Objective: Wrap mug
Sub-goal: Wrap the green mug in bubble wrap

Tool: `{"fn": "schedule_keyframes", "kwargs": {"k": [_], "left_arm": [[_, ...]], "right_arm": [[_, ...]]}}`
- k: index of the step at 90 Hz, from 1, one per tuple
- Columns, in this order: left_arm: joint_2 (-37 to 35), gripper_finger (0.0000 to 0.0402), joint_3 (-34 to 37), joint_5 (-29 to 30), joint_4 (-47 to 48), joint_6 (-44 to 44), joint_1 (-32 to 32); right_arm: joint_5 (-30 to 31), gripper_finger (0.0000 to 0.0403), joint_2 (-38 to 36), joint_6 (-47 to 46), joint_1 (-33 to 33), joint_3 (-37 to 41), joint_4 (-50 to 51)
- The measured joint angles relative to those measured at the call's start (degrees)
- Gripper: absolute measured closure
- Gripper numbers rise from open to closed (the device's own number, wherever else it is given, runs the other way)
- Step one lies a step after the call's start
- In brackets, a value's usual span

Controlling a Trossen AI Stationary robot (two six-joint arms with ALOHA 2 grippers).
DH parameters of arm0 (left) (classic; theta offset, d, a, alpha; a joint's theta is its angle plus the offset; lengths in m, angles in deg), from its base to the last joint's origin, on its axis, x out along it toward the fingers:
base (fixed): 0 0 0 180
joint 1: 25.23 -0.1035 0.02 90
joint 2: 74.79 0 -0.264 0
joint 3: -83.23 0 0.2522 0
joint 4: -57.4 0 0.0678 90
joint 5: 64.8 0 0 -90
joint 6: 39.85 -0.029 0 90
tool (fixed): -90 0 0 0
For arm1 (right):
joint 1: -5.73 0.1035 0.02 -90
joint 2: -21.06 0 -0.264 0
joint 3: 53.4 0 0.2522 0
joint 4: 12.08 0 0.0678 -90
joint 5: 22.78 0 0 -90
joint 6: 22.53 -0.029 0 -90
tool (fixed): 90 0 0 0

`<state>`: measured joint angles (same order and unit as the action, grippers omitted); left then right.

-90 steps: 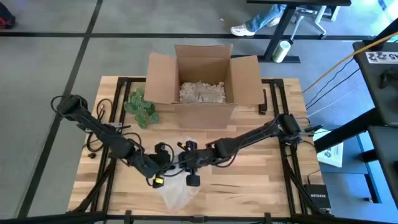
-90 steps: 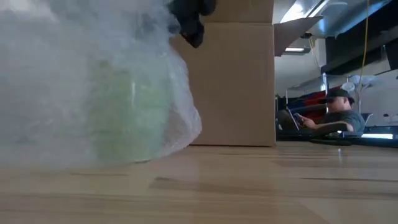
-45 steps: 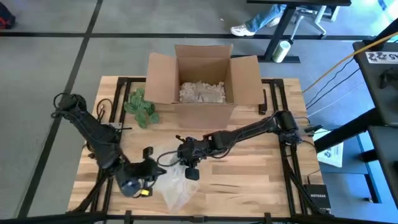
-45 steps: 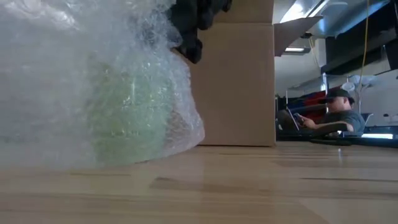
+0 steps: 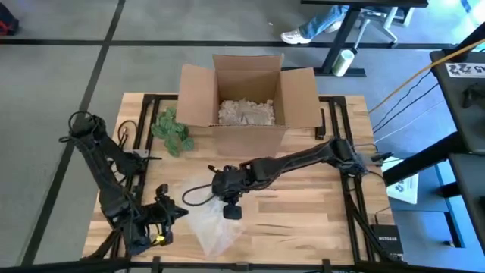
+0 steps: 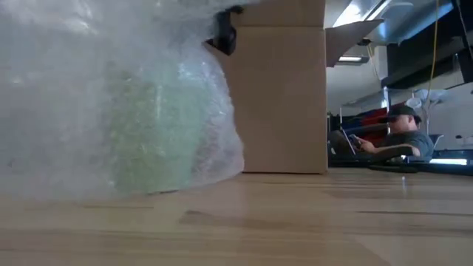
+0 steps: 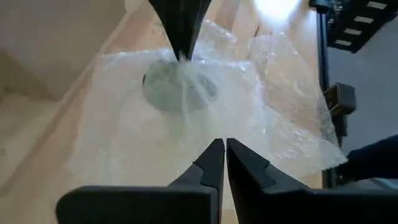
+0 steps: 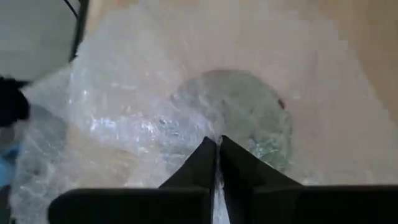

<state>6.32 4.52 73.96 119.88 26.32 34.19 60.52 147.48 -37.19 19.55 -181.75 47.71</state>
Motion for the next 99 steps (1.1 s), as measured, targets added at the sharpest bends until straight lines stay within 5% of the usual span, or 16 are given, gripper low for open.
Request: {"fn": "schedule_keyframes", "kwargs": {"k": [37,58,84,99], "left_arm": [[8.09,0.0402,2.65,-8.98,4.3,23.51,4.16],[13.08,0.0402,6.46,-11.15,-2.94,26.9,3.32],[15.49,0.0402,11.69,-10.72,-5.81,26.64,-1.22],[15.49,0.0402,13.01,-1.07,-7.1,25.15,-2.52]], "right_arm": [[-1.99,0.0403,5.71,0.57,-0.01,-6.49,4.09],[-2.95,0.0403,5.87,0.57,-0.08,-6.48,3.49],[-3.82,0.0403,5.87,0.14,0.03,-6.48,2.95],[-4.92,0.0403,5.87,0.0,0.03,-6.48,2.79]]}}
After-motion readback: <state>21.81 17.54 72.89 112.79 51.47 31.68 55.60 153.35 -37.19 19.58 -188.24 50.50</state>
